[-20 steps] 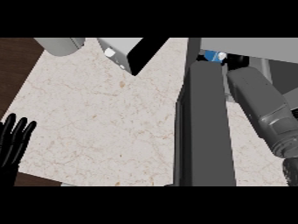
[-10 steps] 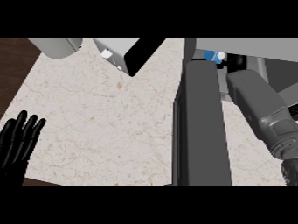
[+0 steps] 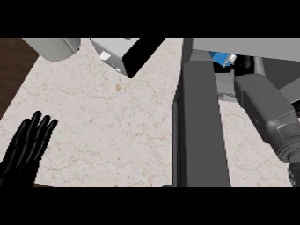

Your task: Pick up the milk, place it into the microwave and close the microwave

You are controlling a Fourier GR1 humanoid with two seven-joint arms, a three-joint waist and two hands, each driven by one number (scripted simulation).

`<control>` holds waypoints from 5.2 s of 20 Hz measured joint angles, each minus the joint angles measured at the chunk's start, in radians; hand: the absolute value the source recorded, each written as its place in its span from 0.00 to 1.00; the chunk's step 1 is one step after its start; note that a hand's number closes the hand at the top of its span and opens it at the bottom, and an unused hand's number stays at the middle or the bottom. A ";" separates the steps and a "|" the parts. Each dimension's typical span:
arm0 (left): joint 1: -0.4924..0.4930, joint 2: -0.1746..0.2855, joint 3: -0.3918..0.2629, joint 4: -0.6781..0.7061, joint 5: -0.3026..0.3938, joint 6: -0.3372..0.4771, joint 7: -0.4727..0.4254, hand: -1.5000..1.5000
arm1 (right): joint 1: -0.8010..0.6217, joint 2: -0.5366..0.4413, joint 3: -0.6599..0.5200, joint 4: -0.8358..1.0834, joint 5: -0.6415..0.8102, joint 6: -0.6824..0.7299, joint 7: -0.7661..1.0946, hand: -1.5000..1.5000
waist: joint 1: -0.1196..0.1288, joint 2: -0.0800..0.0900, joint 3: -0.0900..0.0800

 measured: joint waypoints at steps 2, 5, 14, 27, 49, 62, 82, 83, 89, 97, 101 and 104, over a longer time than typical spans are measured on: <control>0.000 -0.003 -0.011 0.005 -0.008 0.004 -0.007 0.00 | 0.013 -0.001 -0.004 -0.002 -0.004 0.023 -0.015 0.00 | -0.006 -0.003 0.000; -0.006 -0.006 -0.025 0.005 -0.016 0.012 -0.009 0.00 | 0.031 -0.008 -0.009 -0.004 -0.008 0.068 -0.034 0.00 | -0.012 -0.005 0.000; -0.011 -0.008 -0.078 0.033 -0.041 0.047 -0.019 0.00 | 0.094 0.012 -0.037 -0.012 -0.035 0.123 -0.094 0.00 | -0.040 -0.018 -0.001; -0.091 -0.001 -0.144 0.170 -0.072 0.028 -0.017 0.00 | 0.227 0.075 -0.064 -0.035 -0.074 0.327 -0.232 0.00 | -0.100 -0.045 -0.003; -0.316 -0.002 -0.341 0.544 -0.290 -0.001 -0.032 1.00 | 0.657 0.127 0.064 -0.450 -0.091 0.510 -0.264 0.00 | -0.187 -0.079 -0.009; -0.491 -0.003 -0.635 0.845 -0.220 0.169 -0.094 1.00 | 1.064 0.070 0.109 -1.081 -0.199 0.645 -0.075 0.00 | -0.202 -0.076 -0.010; -0.828 0.001 -0.966 1.007 0.243 0.799 -0.153 1.00 | 1.200 -0.032 0.130 -1.539 -0.450 0.902 0.181 0.00 | -0.303 -0.050 -0.013; -0.848 0.001 -0.963 1.012 0.261 0.811 -0.155 1.00 | 1.199 -0.039 0.136 -1.553 -0.459 0.918 0.190 0.00 | -0.313 -0.049 -0.013; -0.950 -0.002 -0.943 1.059 0.365 0.866 -0.178 1.00 | 1.179 -0.070 0.159 -1.616 -0.513 0.972 0.243 0.00 | -0.356 -0.037 -0.013; -1.072 -0.006 -0.876 1.152 0.490 0.922 -0.174 1.00 | 1.163 -0.093 0.167 -1.675 -0.591 1.010 0.291 0.00 | -0.415 -0.020 -0.013; -1.107 -0.009 -0.815 1.173 0.564 0.928 -0.214 1.00 | 1.156 -0.102 0.169 -1.688 -0.625 1.019 0.317 0.00 | -0.429 -0.007 -0.015; -1.131 -0.009 -0.782 1.196 0.610 0.929 -0.244 1.00 | 1.144 -0.112 0.166 -1.698 -0.650 1.022 0.336 0.00 | -0.442 0.001 -0.015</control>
